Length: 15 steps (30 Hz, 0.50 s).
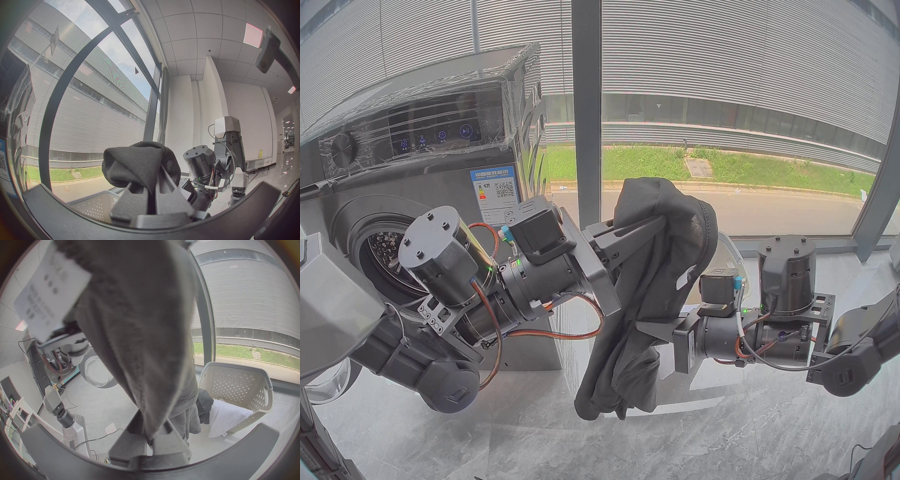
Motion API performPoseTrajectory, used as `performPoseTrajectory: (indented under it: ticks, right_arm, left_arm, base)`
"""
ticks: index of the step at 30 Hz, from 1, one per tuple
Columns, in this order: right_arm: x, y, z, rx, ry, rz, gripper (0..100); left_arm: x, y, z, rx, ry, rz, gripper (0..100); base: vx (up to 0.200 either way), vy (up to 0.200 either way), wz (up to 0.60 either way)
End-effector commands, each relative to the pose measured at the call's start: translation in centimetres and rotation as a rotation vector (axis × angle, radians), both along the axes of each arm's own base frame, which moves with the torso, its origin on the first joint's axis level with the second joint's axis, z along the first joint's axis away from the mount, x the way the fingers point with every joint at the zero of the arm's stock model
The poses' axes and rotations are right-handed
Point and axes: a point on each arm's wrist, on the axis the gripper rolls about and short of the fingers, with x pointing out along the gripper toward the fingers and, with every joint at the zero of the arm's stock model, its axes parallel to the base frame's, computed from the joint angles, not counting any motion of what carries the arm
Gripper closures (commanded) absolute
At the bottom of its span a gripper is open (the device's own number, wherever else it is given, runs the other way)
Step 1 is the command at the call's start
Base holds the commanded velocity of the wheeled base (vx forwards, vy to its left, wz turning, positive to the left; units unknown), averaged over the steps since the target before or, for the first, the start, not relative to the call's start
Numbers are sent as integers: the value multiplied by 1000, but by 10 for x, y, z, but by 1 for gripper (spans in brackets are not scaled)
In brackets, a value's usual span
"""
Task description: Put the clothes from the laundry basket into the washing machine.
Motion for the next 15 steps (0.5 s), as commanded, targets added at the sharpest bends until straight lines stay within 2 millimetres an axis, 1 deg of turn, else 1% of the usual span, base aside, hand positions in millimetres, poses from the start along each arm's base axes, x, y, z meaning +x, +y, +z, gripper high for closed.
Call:
performPoseTrajectory:
  ticks: [1,5,6,7,8,11,15]
  right_arm:
    - [-16,-19,17,29,-41,-14,100]
    - [-33,-46,32,62,-87,-53,100]
    - [-33,-47,32,62,-88,-55,100]
    - [-37,-56,38,76,-106,-73,100]
    - [-39,-60,40,82,-115,-85,100]
    - [-40,-70,49,102,-147,-116,100]
    - [-45,-77,57,116,-180,-129,100]
  left_arm:
    - [6,7,-5,12,17,27,100]
    - [20,23,-17,32,38,90,100]
    - [20,24,-17,32,38,92,100]
    - [20,25,-15,29,33,95,100]
    - [19,25,-15,27,30,93,100]
    - [18,26,-16,32,33,93,100]
    - [15,28,-19,39,42,93,100]
  base:
    - [0,0,0]
    - [0,0,0]
    - [0,0,0]
    - [0,0,0]
    - [0,0,0]
    - [0,0,0]
    - [0,0,0]
